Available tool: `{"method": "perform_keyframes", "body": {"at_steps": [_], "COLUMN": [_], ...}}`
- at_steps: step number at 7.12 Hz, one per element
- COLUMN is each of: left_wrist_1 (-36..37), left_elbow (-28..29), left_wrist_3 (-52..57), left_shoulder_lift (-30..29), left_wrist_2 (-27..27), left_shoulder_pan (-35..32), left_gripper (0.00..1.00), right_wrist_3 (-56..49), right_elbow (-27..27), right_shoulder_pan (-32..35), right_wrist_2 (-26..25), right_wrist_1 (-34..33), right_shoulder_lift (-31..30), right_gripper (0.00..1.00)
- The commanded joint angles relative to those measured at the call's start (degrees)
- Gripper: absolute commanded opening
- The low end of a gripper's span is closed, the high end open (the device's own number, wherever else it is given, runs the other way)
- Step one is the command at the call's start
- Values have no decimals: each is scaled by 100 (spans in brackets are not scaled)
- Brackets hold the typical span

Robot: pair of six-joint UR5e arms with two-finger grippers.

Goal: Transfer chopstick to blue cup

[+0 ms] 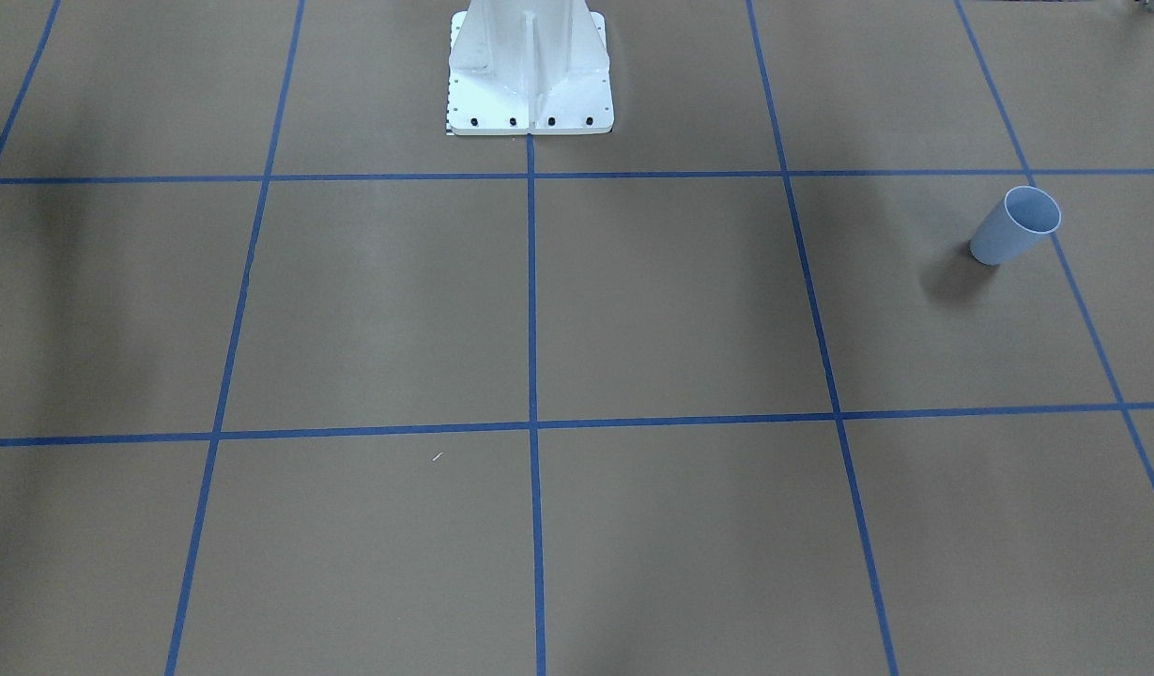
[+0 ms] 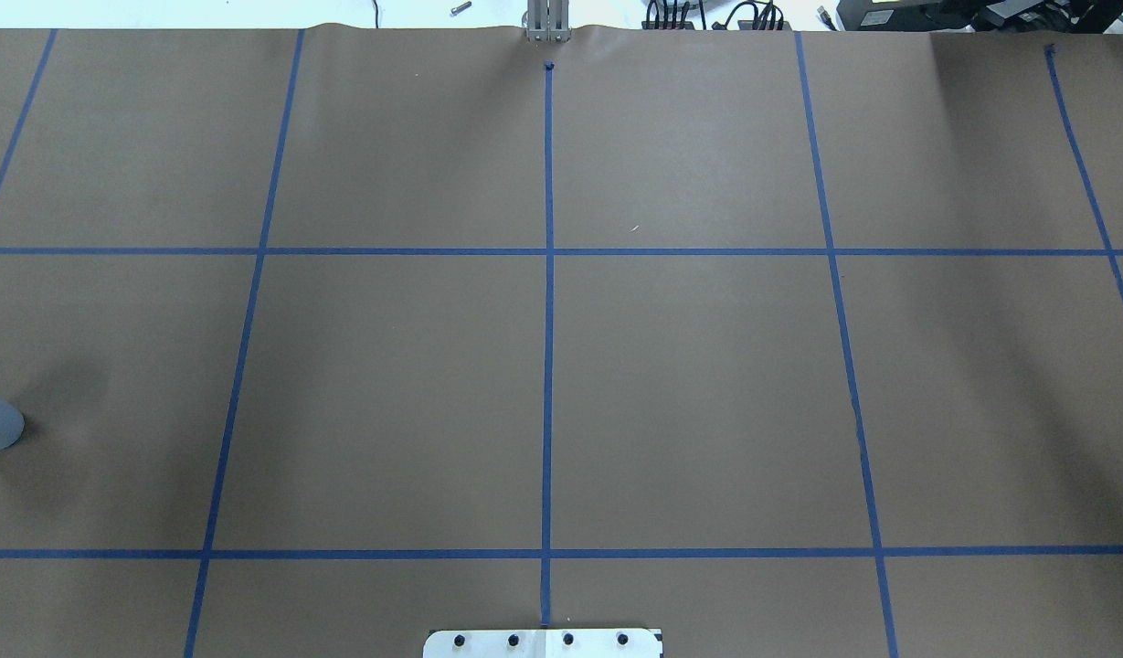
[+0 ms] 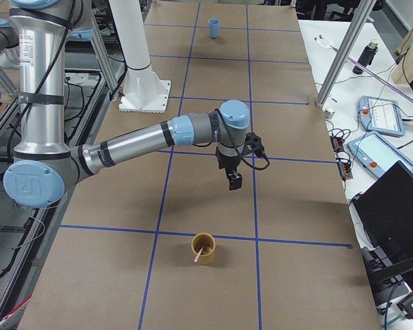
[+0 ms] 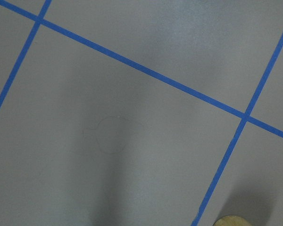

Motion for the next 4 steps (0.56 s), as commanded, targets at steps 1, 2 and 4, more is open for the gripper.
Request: {"method": "perform_keyframes", "body": {"at_steps": [1, 2, 4], "left_wrist_1": [-44, -53, -44], "left_elbow": [-9, -1, -1], "left_wrist_3": [17, -8, -9], "left_shoulder_lift": [0, 9, 0], "left_wrist_2": [0, -18, -9], "left_shoulder_pan": [0, 0, 0], "left_gripper": [98, 98, 98], "right_wrist_3": [0, 0, 0], "right_elbow": [3, 3, -6], "right_shoulder_pan": [0, 0, 0], "right_wrist_2": [-2, -2, -2], "right_wrist_1": [0, 9, 9], "right_shoulder_lift": [0, 0, 0], "right_gripper": [100, 100, 100]}}
